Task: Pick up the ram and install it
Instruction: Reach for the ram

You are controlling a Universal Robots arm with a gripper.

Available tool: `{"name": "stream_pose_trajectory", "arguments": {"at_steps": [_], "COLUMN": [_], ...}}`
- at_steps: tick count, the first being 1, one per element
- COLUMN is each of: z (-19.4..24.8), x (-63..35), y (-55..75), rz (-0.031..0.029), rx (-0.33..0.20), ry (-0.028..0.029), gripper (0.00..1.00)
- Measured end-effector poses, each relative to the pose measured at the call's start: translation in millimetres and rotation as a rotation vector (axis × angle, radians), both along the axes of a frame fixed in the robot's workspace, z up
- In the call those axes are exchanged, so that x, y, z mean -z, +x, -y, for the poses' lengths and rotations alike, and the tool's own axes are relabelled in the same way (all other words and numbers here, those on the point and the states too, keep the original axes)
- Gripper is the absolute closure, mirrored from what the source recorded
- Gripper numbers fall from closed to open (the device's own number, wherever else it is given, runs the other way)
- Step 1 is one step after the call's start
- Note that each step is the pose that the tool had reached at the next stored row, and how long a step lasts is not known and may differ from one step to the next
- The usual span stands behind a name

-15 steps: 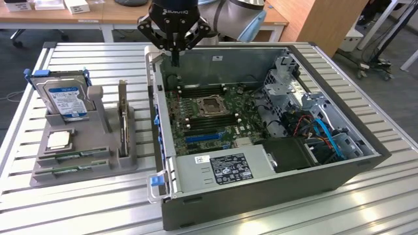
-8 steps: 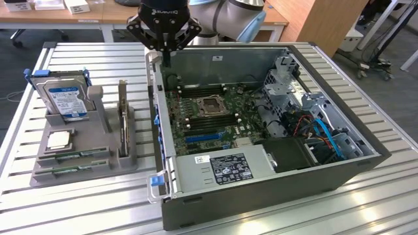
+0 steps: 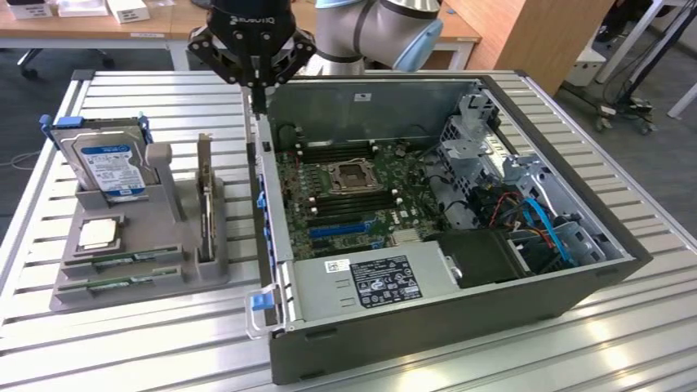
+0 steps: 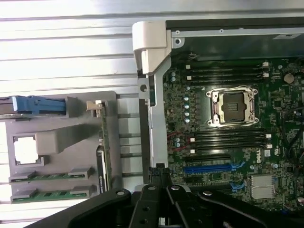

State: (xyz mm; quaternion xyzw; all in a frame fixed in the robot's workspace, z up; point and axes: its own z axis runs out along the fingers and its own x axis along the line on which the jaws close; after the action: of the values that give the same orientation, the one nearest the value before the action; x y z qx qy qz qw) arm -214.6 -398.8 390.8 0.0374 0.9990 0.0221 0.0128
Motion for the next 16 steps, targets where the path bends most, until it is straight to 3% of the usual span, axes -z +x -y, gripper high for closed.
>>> {"name": "stream_pose_trajectory", "arguments": {"at_steps": [16], "z": [0.0], "x": [1.3], "y": [-32.3], "rz": [-0.0001], "rx": [0.0], "ry": [0.0], "gripper": [0.9]}}
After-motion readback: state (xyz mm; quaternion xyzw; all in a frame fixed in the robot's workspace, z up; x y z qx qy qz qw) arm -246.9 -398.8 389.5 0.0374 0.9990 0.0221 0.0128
